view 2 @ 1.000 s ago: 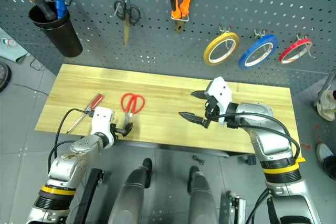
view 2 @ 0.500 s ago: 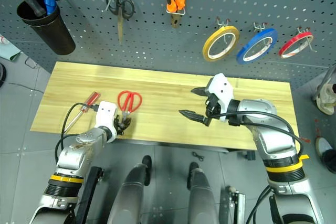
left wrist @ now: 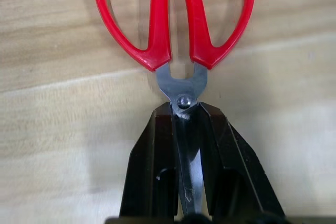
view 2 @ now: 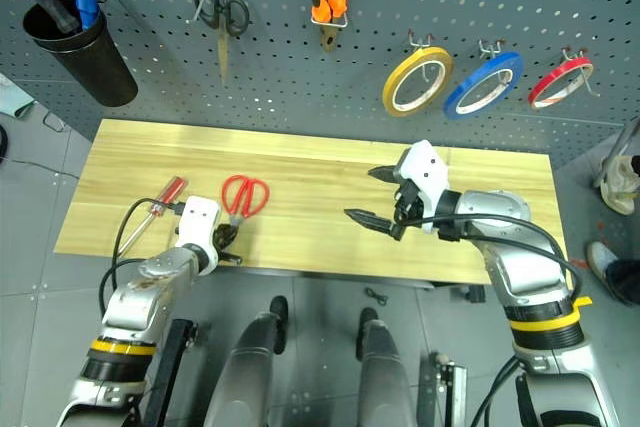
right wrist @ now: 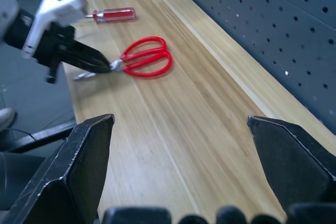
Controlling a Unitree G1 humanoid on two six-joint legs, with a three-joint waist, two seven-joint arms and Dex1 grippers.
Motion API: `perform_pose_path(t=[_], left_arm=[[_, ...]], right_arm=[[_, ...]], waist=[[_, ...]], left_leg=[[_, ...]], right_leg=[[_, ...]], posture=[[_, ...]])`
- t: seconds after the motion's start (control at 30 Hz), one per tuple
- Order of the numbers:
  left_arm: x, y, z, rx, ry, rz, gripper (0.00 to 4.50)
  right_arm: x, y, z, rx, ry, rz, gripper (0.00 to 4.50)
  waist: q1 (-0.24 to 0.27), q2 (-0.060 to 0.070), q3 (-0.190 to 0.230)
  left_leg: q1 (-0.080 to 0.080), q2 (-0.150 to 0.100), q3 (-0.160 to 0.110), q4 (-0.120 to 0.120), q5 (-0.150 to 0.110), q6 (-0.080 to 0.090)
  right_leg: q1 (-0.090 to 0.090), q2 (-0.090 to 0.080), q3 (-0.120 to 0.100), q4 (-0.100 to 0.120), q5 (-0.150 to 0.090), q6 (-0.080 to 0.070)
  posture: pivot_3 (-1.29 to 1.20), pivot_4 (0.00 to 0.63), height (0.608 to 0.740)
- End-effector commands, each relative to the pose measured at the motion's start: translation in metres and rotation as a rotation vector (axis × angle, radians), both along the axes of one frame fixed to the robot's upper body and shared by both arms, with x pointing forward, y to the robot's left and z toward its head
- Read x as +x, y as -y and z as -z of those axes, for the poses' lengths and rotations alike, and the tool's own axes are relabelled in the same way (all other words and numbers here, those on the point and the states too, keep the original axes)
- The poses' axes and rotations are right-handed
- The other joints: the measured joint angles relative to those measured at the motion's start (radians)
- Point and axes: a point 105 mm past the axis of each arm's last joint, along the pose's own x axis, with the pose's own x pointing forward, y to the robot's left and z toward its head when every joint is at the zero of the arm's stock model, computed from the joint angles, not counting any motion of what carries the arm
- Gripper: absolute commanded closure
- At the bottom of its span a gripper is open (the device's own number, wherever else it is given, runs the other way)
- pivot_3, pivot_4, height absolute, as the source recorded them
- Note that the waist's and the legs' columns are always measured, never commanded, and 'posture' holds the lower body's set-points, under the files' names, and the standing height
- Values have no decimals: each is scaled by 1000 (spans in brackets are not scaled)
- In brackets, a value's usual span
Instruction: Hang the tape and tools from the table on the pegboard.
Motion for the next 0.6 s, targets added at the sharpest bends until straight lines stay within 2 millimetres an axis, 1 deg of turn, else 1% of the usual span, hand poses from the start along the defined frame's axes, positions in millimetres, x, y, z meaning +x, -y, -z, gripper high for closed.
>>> perform_pose_path(t=[0.03, 0.1, 0.2, 0.23, 0.33, 0.37, 0.43, 0.47, 0.53, 0.6], left_arm=[[-18, 16, -50, -19, 201, 119, 4396], [-30, 30, -78, -54, 318, 178, 4396], [-46, 47, -125, -61, 511, 244, 4396], [-49, 49, -134, -55, 546, 251, 4396], [-56, 54, -164, -22, 673, 263, 4396], [-56, 55, -179, 5, 741, 249, 4396], [-53, 53, -201, 47, 840, 215, 4396], [-50, 50, -211, 68, 883, 190, 4396], [-43, 45, -220, 85, 921, 150, 4396], [-38, 42, -223, 88, 932, 127, 4396]], right_arm=[[-31, -16, -37, 112, 72, -107, 0], [-43, -25, -60, 213, 93, -155, 0], [-53, -33, -102, 358, 146, -193, 0], [-54, -35, -110, 383, 157, -198, 0], [-57, -41, -147, 483, 235, -215, 0], [-57, -42, -163, 520, 276, -219, 0], [-55, -43, -181, 564, 323, -217, 0], [-53, -44, -185, 574, 335, -214, 0], [-49, -45, -187, 580, 341, -208, 0], [-48, -45, -188, 580, 350, -209, 0]], waist=[[1, 0, 0], [2, 0, 0], [1, 0, 0], [2, 0, 0], [3, -2, -3], [4, -2, -4], [4, -2, -4], [4, -3, -5], [10, -5, -9], [11, -5, -12]], left_leg=[[0, 0, 0, 0, 0, 0], [0, 0, 0, -1, 0, 0], [-1, 0, 0, -1, -2, -3], [-2, 0, 0, 0, -4, -7], [-2, 0, 0, 0, -5, -7], [-2, 0, 0, 1, -4, -7], [-3, 0, 0, 1, -2, -4], [-3, 0, -1, 1, 0, 0], [-3, 0, -1, 1, 1, 1], [-4, -1, -1, 1, 1, 1]], right_leg=[[0, 0, 0, 0, 0, 0], [0, 0, 0, 0, 0, 0], [0, 0, 0, -1, 0, 1], [0, 0, -1, -1, 0, 0], [0, 1, -1, -1, 1, 1], [0, 1, 0, -1, 1, 1], [0, 1, -1, -1, 4, 6], [0, 2, -1, -1, 5, 7], [0, 2, -1, -1, 5, 8], [1, 1, -1, -2, 6, 7]], posture=[[52, 450, 740], [64, 439, 740], [79, 429, 740], [82, 425, 740], [100, 389, 740], [103, 379, 740], [109, 370, 740], [112, 365, 740], [113, 354, 740], [113, 347, 740]])
